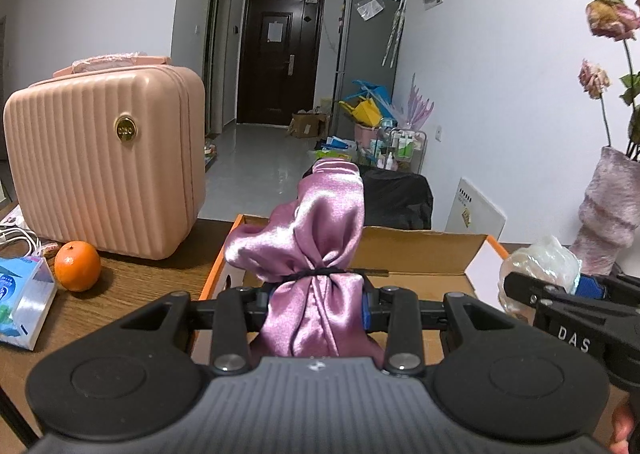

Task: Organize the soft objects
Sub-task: 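Carry the plastic bag and pink pouch with both grippers over the orange box, then open both grippers to drop the bag and pouch into the box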

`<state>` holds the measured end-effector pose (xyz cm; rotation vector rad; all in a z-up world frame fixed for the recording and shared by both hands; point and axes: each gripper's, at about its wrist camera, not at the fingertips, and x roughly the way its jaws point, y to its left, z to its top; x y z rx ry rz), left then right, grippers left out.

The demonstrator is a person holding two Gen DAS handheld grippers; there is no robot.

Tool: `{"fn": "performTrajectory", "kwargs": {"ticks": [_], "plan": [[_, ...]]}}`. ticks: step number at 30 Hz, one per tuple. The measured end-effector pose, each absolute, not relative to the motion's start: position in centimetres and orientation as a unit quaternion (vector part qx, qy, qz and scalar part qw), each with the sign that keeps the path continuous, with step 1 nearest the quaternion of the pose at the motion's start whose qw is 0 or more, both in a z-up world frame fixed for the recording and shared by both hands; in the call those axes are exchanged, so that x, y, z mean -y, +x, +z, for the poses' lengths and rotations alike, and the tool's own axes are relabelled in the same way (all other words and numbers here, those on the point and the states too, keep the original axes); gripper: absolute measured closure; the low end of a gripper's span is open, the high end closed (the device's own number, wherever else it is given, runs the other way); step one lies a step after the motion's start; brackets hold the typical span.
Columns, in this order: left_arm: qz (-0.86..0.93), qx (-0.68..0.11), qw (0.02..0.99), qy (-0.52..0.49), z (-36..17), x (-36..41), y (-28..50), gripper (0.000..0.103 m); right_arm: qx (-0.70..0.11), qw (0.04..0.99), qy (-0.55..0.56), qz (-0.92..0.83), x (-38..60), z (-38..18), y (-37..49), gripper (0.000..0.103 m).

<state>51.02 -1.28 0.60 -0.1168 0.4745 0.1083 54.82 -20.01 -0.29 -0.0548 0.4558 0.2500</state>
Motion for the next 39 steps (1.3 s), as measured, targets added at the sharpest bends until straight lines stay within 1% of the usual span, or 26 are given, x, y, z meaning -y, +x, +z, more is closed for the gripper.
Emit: {"fn": "performTrajectory", "kwargs": {"ticks": [10, 13, 14, 15, 16, 17, 18, 19, 20, 21, 22, 23, 24, 39], "plan": [[0.066, -0.257, 0.963, -0.050, -1.1, 0.6, 52.8, 0.067, -0.236, 0.962, -0.023, 0.133, 19.5, -2.1, 55.6, 0.063], [0.067, -0.261, 0.962, -0.048, -1.4, 0.6, 53.0, 0.065, -0.238, 0.962, -0.025, 0.132, 19.5, -2.1, 55.7, 0.062], [0.066, -0.261, 0.962, -0.048, -1.4, 0.6, 53.0, 0.064, -0.238, 0.962, -0.025, 0.131, 19.4, -2.1, 55.7, 0.060], [0.064, -0.262, 0.962, -0.048, -1.4, 0.5, 53.0, 0.059, -0.238, 0.962, -0.025, 0.130, 19.5, -2.1, 55.7, 0.058], [0.064, -0.263, 0.961, -0.047, -1.4, 0.5, 53.0, 0.049, -0.238, 0.962, -0.024, 0.129, 19.5, -2.1, 55.7, 0.055], [0.063, -0.264, 0.961, -0.049, -1.4, 0.4, 53.0, 0.045, -0.237, 0.963, -0.024, 0.126, 19.5, -2.1, 55.7, 0.049], [0.064, -0.263, 0.961, -0.051, -1.4, 0.4, 53.0, 0.036, -0.237, 0.963, -0.024, 0.123, 19.6, -2.1, 55.7, 0.044], [0.066, -0.261, 0.962, -0.052, -1.3, 0.3, 52.9, 0.022, -0.237, 0.964, -0.024, 0.120, 19.7, -2.0, 55.8, 0.031], [0.071, -0.259, 0.962, -0.052, -1.2, 0.2, 52.9, 0.015, -0.236, 0.965, -0.023, 0.115, 19.8, -2.0, 55.8, 0.016], [0.080, -0.254, 0.962, -0.052, -1.2, 0.2, 52.7, 0.006, -0.233, 0.966, -0.021, 0.111, 19.9, -2.0, 55.7, 0.011], [0.090, -0.248, 0.963, -0.051, -1.1, 0.1, 52.7, 0.001, -0.231, 0.967, -0.018, 0.109, 20.1, -1.9, 55.7, 0.005], [0.097, -0.243, 0.964, -0.048, -1.0, 0.1, 52.6, 0.000, -0.231, 0.967, -0.015, 0.107, 20.1, -1.8, 55.8, 0.001], [0.101, -0.240, 0.964, -0.048, -1.0, 0.0, 52.5, 0.000, -0.231, 0.967, -0.013, 0.104, 20.2, -1.7, 55.8, 0.000], [0.105, -0.240, 0.964, -0.051, -0.7, 0.2, 52.1, 0.000, -0.228, 0.968, -0.014, 0.102, 20.4, -1.4, 55.6, 0.000]]}}
